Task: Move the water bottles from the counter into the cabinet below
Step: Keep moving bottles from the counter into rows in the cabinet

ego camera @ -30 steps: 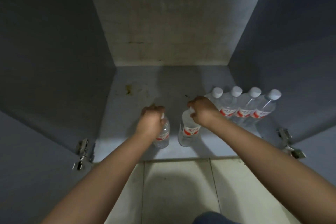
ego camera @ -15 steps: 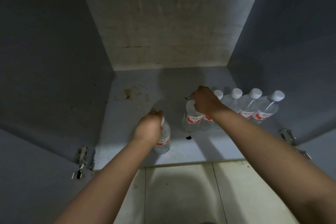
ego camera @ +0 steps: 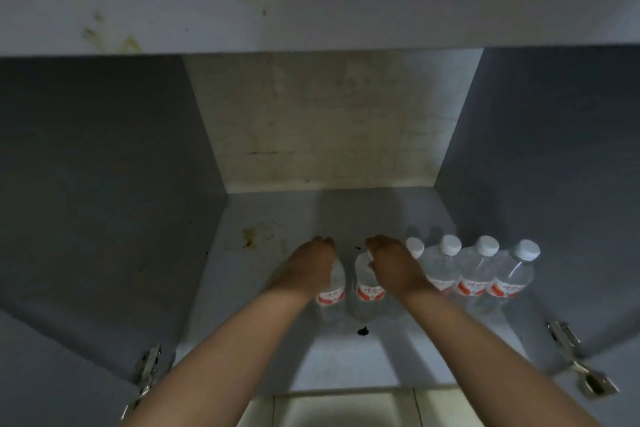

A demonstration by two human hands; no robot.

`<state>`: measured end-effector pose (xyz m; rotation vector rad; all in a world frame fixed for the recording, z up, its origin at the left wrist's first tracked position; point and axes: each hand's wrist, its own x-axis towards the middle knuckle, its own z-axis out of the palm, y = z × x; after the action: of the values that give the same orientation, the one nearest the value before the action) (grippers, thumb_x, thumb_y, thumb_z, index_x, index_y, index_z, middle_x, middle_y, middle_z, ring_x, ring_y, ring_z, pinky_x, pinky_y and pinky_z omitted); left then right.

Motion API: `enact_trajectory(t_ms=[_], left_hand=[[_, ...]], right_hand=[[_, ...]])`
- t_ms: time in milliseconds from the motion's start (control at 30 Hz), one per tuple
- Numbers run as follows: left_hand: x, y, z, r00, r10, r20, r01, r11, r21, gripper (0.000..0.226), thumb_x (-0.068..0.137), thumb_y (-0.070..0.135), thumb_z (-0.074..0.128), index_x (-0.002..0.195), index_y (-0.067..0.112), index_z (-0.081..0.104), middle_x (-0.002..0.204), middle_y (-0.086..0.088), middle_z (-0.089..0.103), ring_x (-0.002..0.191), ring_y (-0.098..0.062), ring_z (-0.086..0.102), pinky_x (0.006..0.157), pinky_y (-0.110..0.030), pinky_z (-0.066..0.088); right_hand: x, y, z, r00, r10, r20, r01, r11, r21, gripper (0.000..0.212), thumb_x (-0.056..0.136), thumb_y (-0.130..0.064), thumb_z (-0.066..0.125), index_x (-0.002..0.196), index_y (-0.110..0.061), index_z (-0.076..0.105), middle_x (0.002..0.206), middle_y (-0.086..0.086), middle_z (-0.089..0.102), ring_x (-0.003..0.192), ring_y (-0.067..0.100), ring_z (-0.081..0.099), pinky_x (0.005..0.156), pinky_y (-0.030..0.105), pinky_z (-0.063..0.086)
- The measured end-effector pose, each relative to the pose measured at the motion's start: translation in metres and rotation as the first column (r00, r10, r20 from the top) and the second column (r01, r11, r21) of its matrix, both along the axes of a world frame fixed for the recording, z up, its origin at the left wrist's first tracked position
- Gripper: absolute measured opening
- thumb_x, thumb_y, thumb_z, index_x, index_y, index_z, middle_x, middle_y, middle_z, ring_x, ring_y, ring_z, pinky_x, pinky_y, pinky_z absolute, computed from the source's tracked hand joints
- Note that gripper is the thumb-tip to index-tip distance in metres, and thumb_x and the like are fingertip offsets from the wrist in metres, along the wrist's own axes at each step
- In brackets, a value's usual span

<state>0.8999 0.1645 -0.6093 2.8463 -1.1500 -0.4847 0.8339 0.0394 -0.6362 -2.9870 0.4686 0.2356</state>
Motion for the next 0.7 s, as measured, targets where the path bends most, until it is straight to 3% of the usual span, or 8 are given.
enact_trajectory(t_ms=[133, 433, 500, 567, 600, 633, 667, 700], left_hand=[[0.003, -0.018, -0.008, 0.998, -0.058, 0.000, 0.058, 0.998, -0.005, 0.037, 0.094, 0.004, 0.045, 0.129, -0.003, 0.042, 0.135, -0.022, 0.047, 0.125, -0.035, 0.049, 0.102, -0.037, 0.040], [0.008, -0.018, -0.018, 0.993, -0.115, -0.031, 0.112, 0.990, -0.083, 0.053, 0.095, 0.006, 0.044, 0.144, 0.002, 0.027, 0.145, -0.019, 0.036, 0.132, -0.029, 0.043, 0.108, -0.033, 0.035], [0.007, -0.016, -0.022, 0.993, -0.108, -0.041, 0.103, 0.988, -0.111, 0.054, 0.096, 0.006, 0.042, 0.146, 0.005, 0.023, 0.149, -0.016, 0.031, 0.135, -0.026, 0.040, 0.109, -0.031, 0.033], [0.003, -0.015, -0.022, 0.993, -0.100, -0.069, 0.091, 0.988, -0.121, 0.059, 0.096, 0.008, 0.043, 0.149, 0.007, 0.015, 0.155, -0.015, 0.020, 0.141, -0.026, 0.032, 0.113, -0.030, 0.029], [0.002, -0.014, -0.021, 0.991, -0.098, -0.090, 0.086, 0.988, -0.128, 0.063, 0.096, 0.009, 0.044, 0.149, 0.008, 0.011, 0.158, -0.015, 0.013, 0.144, -0.026, 0.026, 0.115, -0.030, 0.026], [0.001, -0.014, -0.020, 0.990, -0.092, -0.109, 0.077, 0.987, -0.138, 0.065, 0.096, 0.011, 0.045, 0.150, 0.009, 0.008, 0.159, -0.016, 0.006, 0.146, -0.026, 0.022, 0.116, -0.028, 0.023], [0.000, -0.013, -0.020, 0.989, -0.085, -0.122, 0.063, 0.984, -0.168, 0.066, 0.097, 0.012, 0.044, 0.150, 0.010, 0.006, 0.160, -0.016, 0.002, 0.147, -0.026, 0.019, 0.116, -0.026, 0.021], [-0.001, -0.011, -0.018, 0.989, -0.080, -0.126, 0.056, 0.982, -0.181, 0.065, 0.097, 0.012, 0.043, 0.150, 0.011, 0.005, 0.160, -0.017, 0.000, 0.147, -0.026, 0.016, 0.116, -0.025, 0.019]], right_hand=[[-0.003, 0.001, -0.006, 1.000, -0.009, 0.021, 0.009, 1.000, 0.009, 0.052, 0.100, -0.007, 0.033, 0.148, -0.007, 0.013, 0.158, 0.017, 0.012, 0.138, 0.027, 0.033, 0.113, 0.031, 0.027], [-0.004, 0.007, -0.008, 0.990, -0.112, 0.090, 0.107, 0.992, 0.064, 0.053, 0.097, -0.001, 0.036, 0.147, 0.000, 0.016, 0.157, 0.023, 0.011, 0.137, 0.030, 0.035, 0.111, 0.033, 0.031], [-0.003, 0.009, -0.015, 0.988, -0.074, 0.137, 0.070, 0.997, 0.030, 0.059, 0.076, 0.007, 0.068, 0.129, 0.014, 0.044, 0.137, 0.039, 0.042, 0.112, 0.043, 0.060, 0.087, 0.036, 0.054], [-0.003, 0.012, -0.013, 0.991, -0.080, 0.111, 0.090, 0.992, -0.084, 0.067, 0.031, -0.003, 0.092, 0.093, 0.011, 0.071, 0.096, 0.032, 0.072, 0.070, 0.037, 0.074, 0.047, 0.027, 0.057], [-0.002, 0.015, -0.005, 0.990, -0.110, 0.093, 0.120, 0.985, -0.121, 0.070, 0.030, -0.012, 0.093, 0.093, 0.011, 0.071, 0.096, 0.029, 0.073, 0.075, 0.035, 0.074, 0.050, 0.027, 0.058], [-0.003, 0.017, 0.004, 0.991, -0.134, 0.002, 0.134, 0.983, -0.127, 0.073, 0.052, -0.019, 0.089, 0.111, 0.015, 0.061, 0.115, 0.034, 0.064, 0.100, 0.039, 0.068, 0.072, 0.032, 0.060], [-0.003, 0.017, 0.002, 0.993, -0.117, 0.014, 0.118, 0.986, -0.121, 0.071, 0.079, -0.019, 0.071, 0.132, 0.017, 0.039, 0.140, 0.035, 0.042, 0.128, 0.041, 0.048, 0.099, 0.038, 0.048], [-0.005, 0.016, -0.001, 0.997, -0.071, -0.005, 0.070, 0.985, -0.158, 0.065, 0.095, -0.017, 0.049, 0.143, 0.011, 0.016, 0.153, 0.030, 0.018, 0.142, 0.038, 0.024, 0.115, 0.041, 0.028]])
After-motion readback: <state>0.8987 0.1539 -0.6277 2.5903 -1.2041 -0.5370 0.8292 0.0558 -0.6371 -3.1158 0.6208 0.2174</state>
